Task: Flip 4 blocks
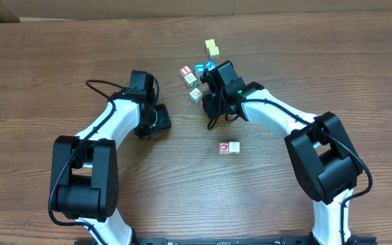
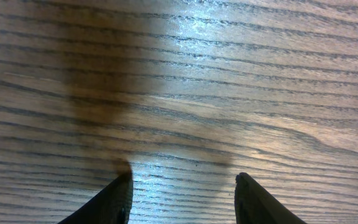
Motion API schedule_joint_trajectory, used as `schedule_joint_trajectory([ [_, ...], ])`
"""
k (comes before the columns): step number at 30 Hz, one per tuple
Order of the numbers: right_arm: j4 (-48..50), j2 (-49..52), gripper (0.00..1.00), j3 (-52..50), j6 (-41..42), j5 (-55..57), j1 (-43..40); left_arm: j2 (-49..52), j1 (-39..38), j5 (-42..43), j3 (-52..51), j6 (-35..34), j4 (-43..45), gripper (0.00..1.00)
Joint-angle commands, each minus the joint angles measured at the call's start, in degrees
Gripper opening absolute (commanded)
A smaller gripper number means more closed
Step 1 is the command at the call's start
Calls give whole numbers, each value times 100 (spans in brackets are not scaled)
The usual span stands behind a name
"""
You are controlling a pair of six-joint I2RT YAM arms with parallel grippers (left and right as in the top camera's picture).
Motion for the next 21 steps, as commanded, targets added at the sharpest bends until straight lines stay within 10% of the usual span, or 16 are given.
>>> schedule_joint_trajectory([
  [1, -452, -645, 23, 341, 424, -87, 48, 280, -2, -166, -188, 24, -26, 47],
  [12, -2149, -1495, 18, 396, 2916, -157, 603, 280, -2, -166, -188, 24, -15, 51],
  [21, -2647, -1158, 18, 260, 2986, 761, 1473, 280, -2, -166, -188, 24, -15, 52],
])
